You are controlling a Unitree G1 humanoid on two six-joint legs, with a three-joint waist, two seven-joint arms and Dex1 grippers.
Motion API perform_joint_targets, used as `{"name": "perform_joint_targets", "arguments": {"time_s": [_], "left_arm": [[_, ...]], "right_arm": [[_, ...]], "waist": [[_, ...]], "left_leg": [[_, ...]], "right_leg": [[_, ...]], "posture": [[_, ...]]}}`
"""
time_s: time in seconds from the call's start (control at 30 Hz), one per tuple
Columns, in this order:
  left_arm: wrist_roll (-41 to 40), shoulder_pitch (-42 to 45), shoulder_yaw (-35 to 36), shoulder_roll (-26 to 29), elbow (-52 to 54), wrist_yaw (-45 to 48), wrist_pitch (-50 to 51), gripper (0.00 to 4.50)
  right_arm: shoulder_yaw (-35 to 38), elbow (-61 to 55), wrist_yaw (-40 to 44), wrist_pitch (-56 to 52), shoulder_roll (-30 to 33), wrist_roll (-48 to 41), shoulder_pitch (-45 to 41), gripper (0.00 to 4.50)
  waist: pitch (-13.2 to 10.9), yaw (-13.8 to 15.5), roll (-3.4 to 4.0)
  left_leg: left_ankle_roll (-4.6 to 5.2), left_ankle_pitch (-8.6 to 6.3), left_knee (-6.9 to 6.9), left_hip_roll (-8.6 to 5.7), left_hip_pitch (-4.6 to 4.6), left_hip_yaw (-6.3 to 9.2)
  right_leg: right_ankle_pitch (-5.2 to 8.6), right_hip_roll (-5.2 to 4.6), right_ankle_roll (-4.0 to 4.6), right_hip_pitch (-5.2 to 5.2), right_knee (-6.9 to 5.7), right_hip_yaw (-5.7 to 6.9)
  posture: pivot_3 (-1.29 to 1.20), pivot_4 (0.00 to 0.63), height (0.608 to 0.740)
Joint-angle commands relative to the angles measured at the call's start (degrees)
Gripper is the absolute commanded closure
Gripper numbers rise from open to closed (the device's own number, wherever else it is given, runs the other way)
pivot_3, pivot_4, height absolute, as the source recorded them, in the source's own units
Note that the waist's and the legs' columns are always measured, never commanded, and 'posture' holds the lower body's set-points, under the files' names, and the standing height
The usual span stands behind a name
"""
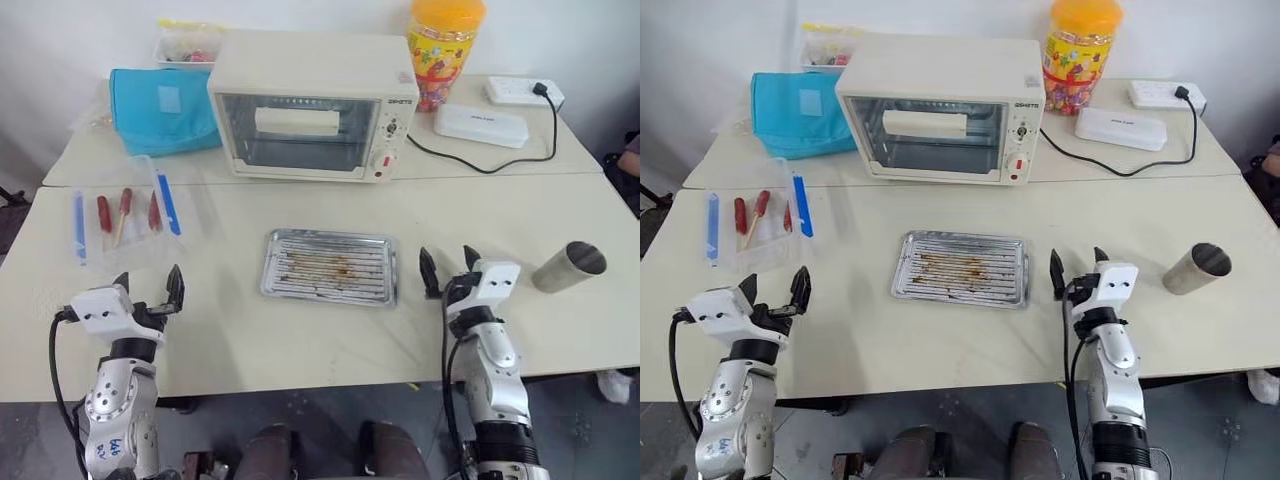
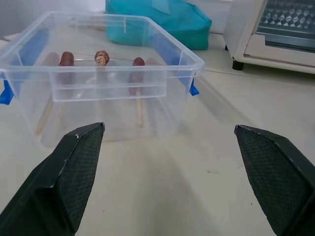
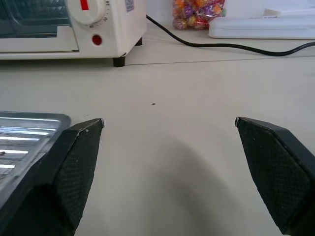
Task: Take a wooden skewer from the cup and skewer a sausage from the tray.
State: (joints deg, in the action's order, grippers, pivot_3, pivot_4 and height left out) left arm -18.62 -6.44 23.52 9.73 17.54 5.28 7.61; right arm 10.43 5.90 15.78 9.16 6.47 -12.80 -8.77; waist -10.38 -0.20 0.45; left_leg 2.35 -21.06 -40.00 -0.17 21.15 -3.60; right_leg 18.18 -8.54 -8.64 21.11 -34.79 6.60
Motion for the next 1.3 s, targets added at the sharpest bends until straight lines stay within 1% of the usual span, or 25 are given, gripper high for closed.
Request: {"name": "perform_joint_targets", "arguments": {"time_s": [0.03,0.2,0.3,0.5,0.6,0.83,1.13,1.17,1.23,1.27,1.3], "left_arm": [[-1.29,-0.11,0.79,1.52,1.8,0.98,0.8,0.01],[-2.08,1.65,-0.47,1.05,1.79,1.16,1.15,0.01],[-0.36,3.04,-3.0,0.93,1.13,1.88,-0.05,0.01],[0.74,5.05,-3.78,-1.71,0.94,-2.81,1.58,0.01],[1.06,4.54,-3.45,-2.33,0.95,-3.65,1.25,0.01],[4.24,5.03,-6.61,-2.09,1.4,-4.2,1.06,0.01],[3.34,3.78,-7.75,-2.96,2.72,-3.9,1.75,0.01],[3.35,3.54,-7.79,-3.09,2.85,-4.0,1.69,0.01],[3.43,3.26,-7.9,-3.16,2.86,-3.96,1.49,0.01],[3.49,3.06,-7.94,-3.1,2.79,-3.85,1.28,0.01],[3.57,2.91,-7.94,-3.09,2.55,-3.79,0.97,0.01]], "right_arm": [[-1.34,-3.57,-0.76,0.14,-0.6,0.49,1.47,0.0],[-0.37,-4.64,-1.48,-0.7,0.4,0.0,1.3,0.0],[0.59,-3.12,-2.55,-0.05,1.49,1.01,0.04,0.0],[0.87,-1.51,-1.58,-0.16,2.38,-0.03,-0.73,0.0],[2.51,-2.3,-3.15,-0.57,1.98,-1.38,-0.4,0.0],[2.95,-1.16,-1.93,-1.1,3.44,-2.19,-2.3,0.0],[1.95,-1.32,0.28,-2.12,4.03,-2.72,-2.77,0.0],[1.76,-1.3,0.7,-2.29,4.12,-2.71,-2.65,0.0],[1.53,-1.19,1.11,-2.37,4.14,-2.64,-2.51,0.0],[1.34,-1.03,1.21,-2.38,4.09,-2.49,-2.42,0.0],[1.18,-0.66,1.19,-2.23,3.98,-2.22,-2.42,0.0]], "waist": [[0.0,-0.03,0.0],[0.0,0.13,-0.01],[0.0,0.14,-0.01],[0.0,0.01,-0.01],[0.0,0.07,-0.01],[0.0,0.11,-0.01],[0.0,0.08,-0.01],[0.0,0.07,-0.01],[-0.01,-0.14,0.01],[-0.02,-0.23,0.03],[-0.02,-0.37,0.03]], "left_leg": [[0.0,0.0,0.0,0.0,0.0,-0.01],[0.0,0.0,-0.02,-0.02,0.03,-0.02],[0.0,0.0,-0.01,-0.03,0.04,-0.02],[0.0,0.0,0.01,-0.02,0.05,-0.1],[0.0,0.0,0.01,-0.02,0.08,-0.14],[0.0,0.0,-0.01,-0.03,0.1,-0.15],[0.0,0.0,0.0,-0.02,0.1,-0.17],[0.0,0.0,0.02,-0.04,0.12,-0.14],[0.07,0.05,0.06,-0.14,0.1,0.43],[0.07,0.05,0.06,-0.17,0.06,0.76],[0.14,0.17,0.19,-0.43,0.07,1.5]], "right_leg": [[0.0,0.0,0.0,0.05,-0.08,-0.02],[0.0,-0.01,0.0,0.11,-0.18,-0.11],[0.0,-0.01,0.0,0.12,-0.18,-0.12],[0.0,0.0,0.0,0.2,-0.21,-0.13],[0.0,0.0,0.0,0.23,-0.2,-0.14],[0.0,-0.01,0.0,0.23,-0.2,-0.17],[0.0,-0.02,0.0,0.26,-0.2,-0.18],[0.0,-0.02,0.0,0.21,-0.19,-0.16],[0.0,-0.13,0.0,-0.23,0.02,0.33],[0.0,-0.16,0.0,-0.48,0.04,0.65],[0.0,-0.42,0.0,-1.08,0.34,1.35]], "posture": [[0.0,0.15,0.74],[0.0,0.15,0.74],[0.0,0.15,0.74],[0.0,0.15,0.74],[0.0,0.15,0.74],[0.0,0.15,0.74],[0.0,0.15,0.74],[0.0,0.15,0.74],[0.0,0.15,0.74],[0.0,0.15,0.74],[0.0,0.15,0.74]]}}
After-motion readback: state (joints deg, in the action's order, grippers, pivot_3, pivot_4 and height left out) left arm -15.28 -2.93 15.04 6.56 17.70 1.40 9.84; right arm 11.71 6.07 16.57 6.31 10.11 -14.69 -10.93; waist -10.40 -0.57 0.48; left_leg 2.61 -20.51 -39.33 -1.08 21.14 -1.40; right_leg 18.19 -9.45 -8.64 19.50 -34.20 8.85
